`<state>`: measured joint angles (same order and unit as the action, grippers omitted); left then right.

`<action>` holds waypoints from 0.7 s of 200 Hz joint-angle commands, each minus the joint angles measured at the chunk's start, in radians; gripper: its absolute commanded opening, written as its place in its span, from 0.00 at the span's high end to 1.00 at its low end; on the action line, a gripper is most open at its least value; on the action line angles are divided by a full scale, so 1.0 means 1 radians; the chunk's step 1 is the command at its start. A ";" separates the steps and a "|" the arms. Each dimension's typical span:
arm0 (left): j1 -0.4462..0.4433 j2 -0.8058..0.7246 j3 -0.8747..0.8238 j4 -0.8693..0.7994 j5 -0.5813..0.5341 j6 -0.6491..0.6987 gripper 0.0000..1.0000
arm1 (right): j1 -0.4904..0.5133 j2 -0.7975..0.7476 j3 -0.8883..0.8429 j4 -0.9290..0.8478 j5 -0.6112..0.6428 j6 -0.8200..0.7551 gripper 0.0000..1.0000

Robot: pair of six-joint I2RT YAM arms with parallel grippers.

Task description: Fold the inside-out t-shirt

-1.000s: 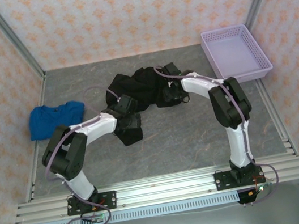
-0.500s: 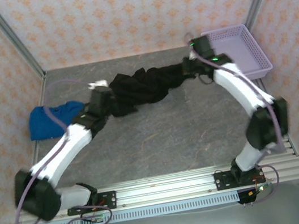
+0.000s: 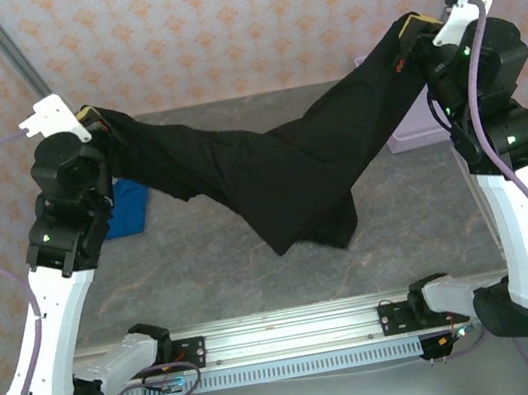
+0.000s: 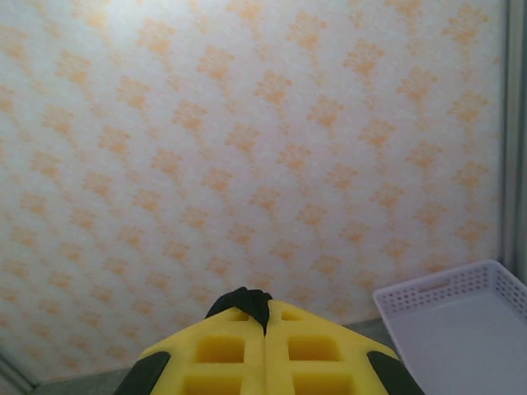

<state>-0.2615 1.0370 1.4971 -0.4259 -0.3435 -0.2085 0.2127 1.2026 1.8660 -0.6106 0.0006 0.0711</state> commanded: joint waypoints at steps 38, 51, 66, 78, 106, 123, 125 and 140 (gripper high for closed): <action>0.007 -0.013 0.059 -0.099 0.125 0.029 1.00 | -0.004 0.049 -0.014 -0.141 0.109 -0.020 1.00; 0.007 0.046 0.043 -0.129 0.156 0.002 1.00 | -0.004 0.135 -0.051 -0.140 0.114 -0.017 1.00; 0.006 0.135 0.009 -0.139 0.194 -0.028 1.00 | -0.008 0.290 -0.052 -0.131 0.185 -0.028 0.99; 0.007 0.220 -0.007 -0.136 0.198 -0.039 1.00 | -0.021 0.459 0.015 -0.152 0.236 -0.035 0.91; 0.010 0.427 0.025 -0.159 0.177 -0.043 1.00 | -0.026 0.807 0.285 -0.315 0.230 -0.029 0.63; 0.014 0.510 0.047 -0.169 0.182 -0.042 1.00 | 0.015 0.752 0.118 -0.181 0.156 -0.066 0.49; 0.014 0.516 0.047 -0.169 0.183 -0.042 1.00 | 0.021 0.738 0.089 -0.158 0.146 -0.074 0.48; 0.017 0.553 0.054 -0.162 0.182 -0.040 1.00 | 0.059 0.637 -0.085 -0.056 0.056 -0.103 0.42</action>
<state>-0.2592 1.5970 1.5284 -0.5598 -0.1608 -0.2375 0.2012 2.0602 1.9377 -0.7338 0.1543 0.0196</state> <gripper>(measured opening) 0.043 0.543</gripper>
